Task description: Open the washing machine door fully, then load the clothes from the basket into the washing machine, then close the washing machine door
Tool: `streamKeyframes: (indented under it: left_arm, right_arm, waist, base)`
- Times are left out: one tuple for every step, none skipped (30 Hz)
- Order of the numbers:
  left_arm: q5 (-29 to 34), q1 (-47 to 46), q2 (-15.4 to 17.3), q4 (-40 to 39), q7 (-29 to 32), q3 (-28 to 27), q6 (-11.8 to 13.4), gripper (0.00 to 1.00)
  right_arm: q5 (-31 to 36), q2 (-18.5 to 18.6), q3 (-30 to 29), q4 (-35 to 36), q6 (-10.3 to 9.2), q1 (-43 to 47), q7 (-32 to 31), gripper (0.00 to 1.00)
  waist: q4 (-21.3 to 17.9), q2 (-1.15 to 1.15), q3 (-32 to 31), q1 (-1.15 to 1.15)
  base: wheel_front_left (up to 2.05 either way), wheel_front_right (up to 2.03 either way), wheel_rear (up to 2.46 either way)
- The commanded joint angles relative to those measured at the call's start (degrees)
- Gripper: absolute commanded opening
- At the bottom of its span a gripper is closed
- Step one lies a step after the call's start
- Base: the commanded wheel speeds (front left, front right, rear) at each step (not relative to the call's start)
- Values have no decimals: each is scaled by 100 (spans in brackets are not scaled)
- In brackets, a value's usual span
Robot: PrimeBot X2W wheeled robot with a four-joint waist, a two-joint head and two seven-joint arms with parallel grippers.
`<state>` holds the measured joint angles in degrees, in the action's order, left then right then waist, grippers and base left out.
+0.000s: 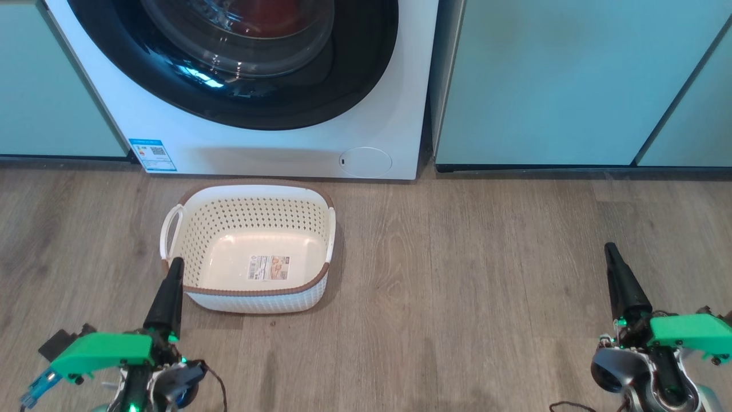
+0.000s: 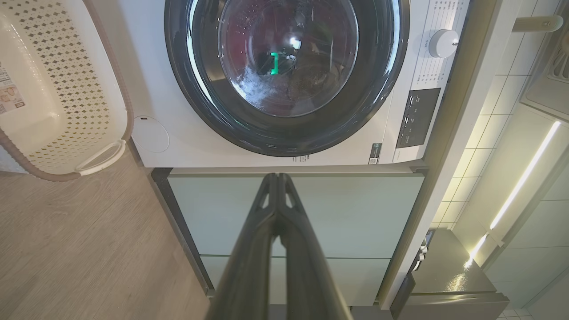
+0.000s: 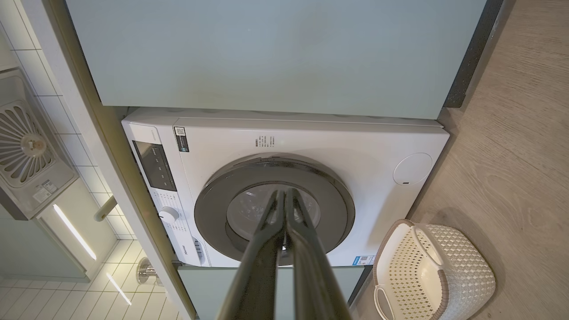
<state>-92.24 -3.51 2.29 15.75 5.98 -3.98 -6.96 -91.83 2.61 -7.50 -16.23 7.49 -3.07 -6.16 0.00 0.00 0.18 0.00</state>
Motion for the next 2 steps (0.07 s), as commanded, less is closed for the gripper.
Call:
streamKeyframes:
  left_arm:
    - [-20,-265,85,-170,24,-221,-53,0]
    - [-19,-265,85,-170,25,-222,-53,0]
  right_arm:
    - [-34,27,98,221,0,-312,-33,0]
    - [-34,27,98,221,0,-312,-33,0]
  waist:
    - [0,0,0,0]
    - [0,0,0,0]
  base:
    - [0,0,0]
    - [0,0,0]
